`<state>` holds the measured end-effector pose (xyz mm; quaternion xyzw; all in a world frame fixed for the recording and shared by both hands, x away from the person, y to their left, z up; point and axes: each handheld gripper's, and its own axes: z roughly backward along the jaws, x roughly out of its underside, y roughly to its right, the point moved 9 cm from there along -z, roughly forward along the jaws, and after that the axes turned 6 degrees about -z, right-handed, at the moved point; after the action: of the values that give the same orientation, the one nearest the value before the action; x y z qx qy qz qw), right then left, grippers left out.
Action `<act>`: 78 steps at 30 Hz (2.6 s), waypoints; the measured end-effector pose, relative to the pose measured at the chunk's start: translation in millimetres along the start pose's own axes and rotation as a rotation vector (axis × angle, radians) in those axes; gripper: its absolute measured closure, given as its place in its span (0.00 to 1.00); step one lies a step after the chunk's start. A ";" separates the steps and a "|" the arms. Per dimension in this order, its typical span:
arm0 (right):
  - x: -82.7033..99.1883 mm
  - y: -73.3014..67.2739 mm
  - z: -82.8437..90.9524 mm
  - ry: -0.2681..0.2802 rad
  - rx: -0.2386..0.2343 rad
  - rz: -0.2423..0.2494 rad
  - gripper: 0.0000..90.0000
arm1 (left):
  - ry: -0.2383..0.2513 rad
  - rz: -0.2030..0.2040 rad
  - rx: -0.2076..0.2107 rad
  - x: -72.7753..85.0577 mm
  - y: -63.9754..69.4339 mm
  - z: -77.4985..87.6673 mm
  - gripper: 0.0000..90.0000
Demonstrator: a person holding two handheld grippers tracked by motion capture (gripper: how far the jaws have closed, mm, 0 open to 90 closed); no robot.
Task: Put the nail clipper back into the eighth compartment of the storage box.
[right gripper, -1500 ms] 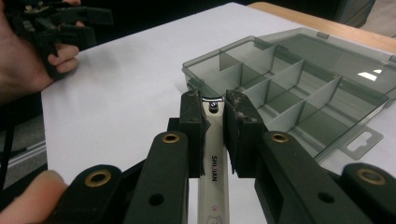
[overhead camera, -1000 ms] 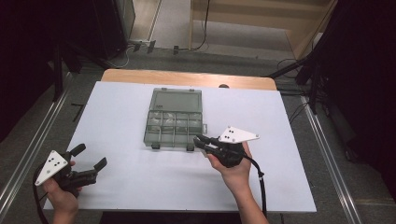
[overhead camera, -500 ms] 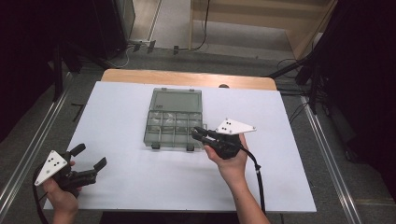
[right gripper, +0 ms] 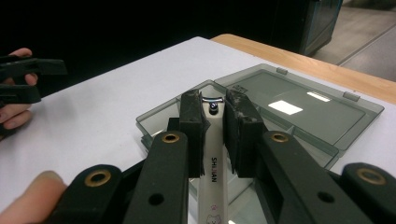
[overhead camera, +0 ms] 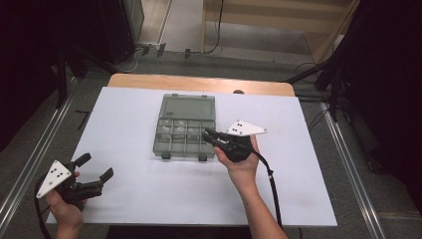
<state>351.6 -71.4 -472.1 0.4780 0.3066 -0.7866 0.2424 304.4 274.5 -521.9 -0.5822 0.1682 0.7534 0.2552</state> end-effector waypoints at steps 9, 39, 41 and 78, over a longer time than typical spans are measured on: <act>3.6 10.8 -12.3 -0.008 0.020 -0.018 0.89 | 0.004 0.004 0.000 -0.3 -0.1 0.2 0.05; 40.4 32.8 -43.0 -0.123 0.093 -0.035 0.88 | 0.007 0.005 0.001 -0.6 -0.3 0.0 0.05; 42.1 36.5 -42.5 -0.122 0.104 -0.049 0.87 | 0.006 0.005 0.002 -0.5 -0.2 0.0 0.05; 68.5 62.7 86.3 0.060 0.211 -0.097 0.00 | 0.002 -0.006 -0.003 -0.1 0.0 -0.7 0.05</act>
<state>312.7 -182.6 -518.9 0.5088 0.2521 -0.8106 0.1432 305.0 274.1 -522.0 -0.5837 0.1653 0.7524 0.2566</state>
